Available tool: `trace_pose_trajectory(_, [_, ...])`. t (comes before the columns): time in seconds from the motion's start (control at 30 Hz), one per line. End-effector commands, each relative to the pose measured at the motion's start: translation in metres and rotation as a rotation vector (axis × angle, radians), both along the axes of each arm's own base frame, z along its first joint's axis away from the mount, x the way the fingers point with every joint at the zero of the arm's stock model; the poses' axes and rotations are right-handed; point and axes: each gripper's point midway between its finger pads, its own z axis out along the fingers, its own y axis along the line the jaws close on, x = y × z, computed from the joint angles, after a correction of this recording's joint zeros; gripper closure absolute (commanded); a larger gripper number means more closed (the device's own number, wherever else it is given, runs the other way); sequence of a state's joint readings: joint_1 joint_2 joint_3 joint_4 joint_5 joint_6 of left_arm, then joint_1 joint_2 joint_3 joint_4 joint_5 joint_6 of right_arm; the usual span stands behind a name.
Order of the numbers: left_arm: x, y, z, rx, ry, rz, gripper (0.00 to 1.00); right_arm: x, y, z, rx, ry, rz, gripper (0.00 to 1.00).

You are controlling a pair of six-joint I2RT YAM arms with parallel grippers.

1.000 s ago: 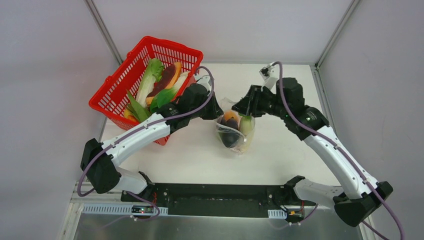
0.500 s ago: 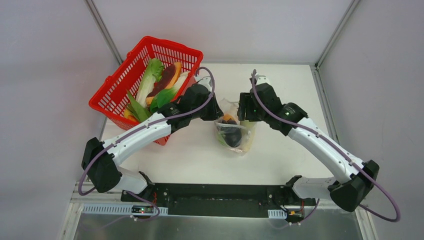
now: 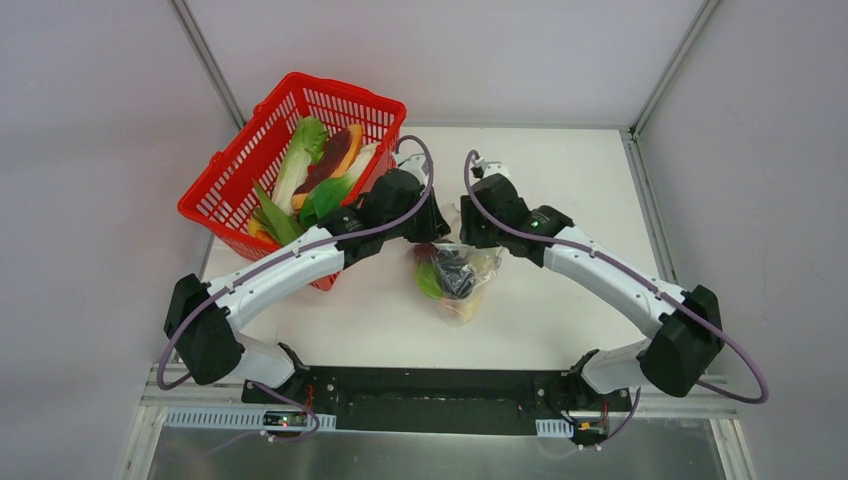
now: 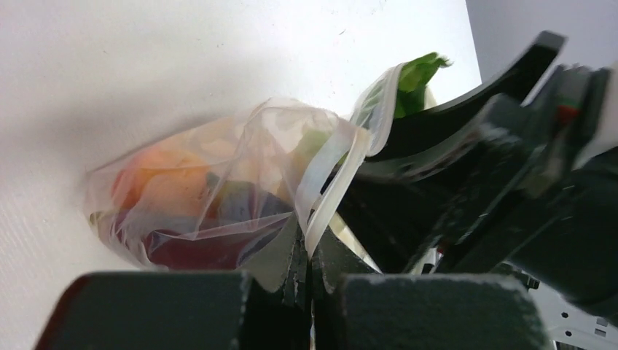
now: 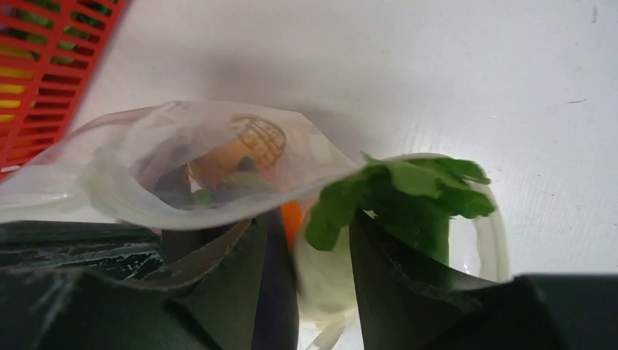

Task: Place the food in the zip-top bag and seal the zipper
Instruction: Adjust the zipper food storage bag at the center of the board.

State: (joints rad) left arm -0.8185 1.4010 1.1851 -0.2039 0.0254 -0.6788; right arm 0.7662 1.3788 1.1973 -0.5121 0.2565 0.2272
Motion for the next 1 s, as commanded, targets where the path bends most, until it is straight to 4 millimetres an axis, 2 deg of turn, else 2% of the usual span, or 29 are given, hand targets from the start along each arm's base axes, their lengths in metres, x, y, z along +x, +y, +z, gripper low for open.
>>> trace_pose_trajectory(0.0, [0.007, -0.006, 0.018, -0.036, -0.07, -0.004, 1.0, -0.009, 0.018, -0.008, 0.005, 0.029, 0.059, 0.52])
trace_pose_trajectory(0.07, [0.008, -0.001, 0.014, -0.018, -0.067, 0.02, 1.0, -0.003, 0.011, 0.004, 0.006, -0.018, 0.002, 0.5])
trace_pose_trajectory(0.17, [0.009, 0.007, 0.011, -0.009, -0.069, 0.059, 1.0, 0.006, -0.003, 0.041, 0.072, -0.137, -0.101, 0.49])
trace_pose_trajectory(0.27, [0.011, 0.013, 0.012, -0.011, -0.075, 0.094, 1.0, 0.004, -0.005, 0.074, 0.17, -0.209, -0.116, 0.53])
trace_pose_trajectory(0.33, [0.013, 0.016, 0.014, -0.012, -0.081, 0.114, 1.0, 0.002, -0.006, 0.083, 0.193, -0.208, -0.12, 0.55])
trace_pose_trajectory(0.4, [0.014, 0.018, 0.017, -0.017, -0.09, 0.128, 1.0, 0.0, -0.012, 0.079, 0.167, -0.184, -0.156, 0.57])
trace_pose_trajectory(0.47, [0.014, 0.016, 0.021, -0.035, -0.1, 0.126, 1.0, 0.0, -0.018, 0.067, 0.126, -0.161, -0.177, 0.57])
trace_pose_trajectory(0.6, [0.012, 0.01, 0.026, -0.062, -0.104, 0.096, 1.0, 0.0, -0.018, 0.046, 0.095, -0.138, -0.181, 0.58])
trace_pose_trajectory(0.87, [0.006, 0.008, 0.027, -0.055, -0.105, 0.069, 1.0, 0.017, -0.027, 0.049, 0.049, -0.223, -0.231, 0.59])
trace_pose_trajectory(0.97, [0.006, 0.01, 0.029, -0.055, -0.112, 0.071, 1.0, 0.018, -0.032, 0.044, 0.013, -0.223, -0.244, 0.5])
